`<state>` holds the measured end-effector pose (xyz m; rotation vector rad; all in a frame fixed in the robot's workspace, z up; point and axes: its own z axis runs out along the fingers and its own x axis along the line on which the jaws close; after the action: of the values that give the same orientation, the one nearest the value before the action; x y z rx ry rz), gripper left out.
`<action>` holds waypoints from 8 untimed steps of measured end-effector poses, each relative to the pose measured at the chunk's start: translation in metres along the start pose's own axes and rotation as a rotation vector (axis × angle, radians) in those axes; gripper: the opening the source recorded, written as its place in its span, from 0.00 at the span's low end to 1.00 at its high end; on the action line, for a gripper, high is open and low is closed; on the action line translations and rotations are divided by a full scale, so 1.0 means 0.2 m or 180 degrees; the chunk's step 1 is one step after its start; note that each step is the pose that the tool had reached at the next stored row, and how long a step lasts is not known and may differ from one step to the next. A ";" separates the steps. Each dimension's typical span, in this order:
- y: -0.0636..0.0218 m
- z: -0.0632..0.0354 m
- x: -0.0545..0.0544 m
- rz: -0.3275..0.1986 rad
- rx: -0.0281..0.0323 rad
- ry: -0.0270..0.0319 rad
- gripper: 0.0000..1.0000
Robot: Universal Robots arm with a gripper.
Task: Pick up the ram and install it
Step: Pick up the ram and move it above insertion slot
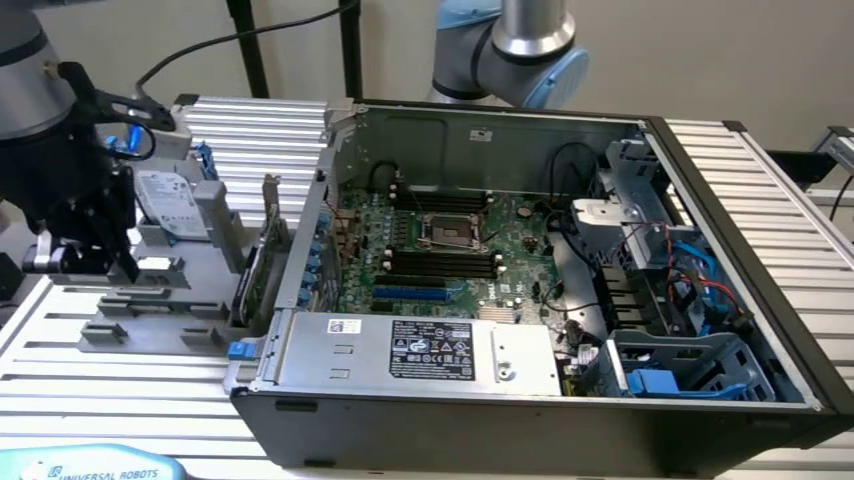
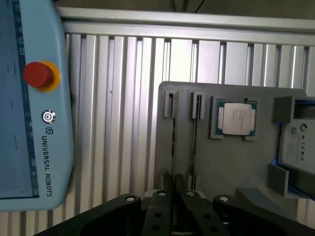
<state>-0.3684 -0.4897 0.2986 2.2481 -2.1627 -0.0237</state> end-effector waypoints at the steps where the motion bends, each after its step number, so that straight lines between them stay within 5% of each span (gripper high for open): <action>1: -0.009 -0.020 0.00 0.0000 0.0000 0.0000 0.14; 8: -0.075 -0.140 0.00 0.0000 0.0000 0.0000 0.14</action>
<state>-0.3527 -0.4887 0.3262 2.2481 -2.1628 -0.0238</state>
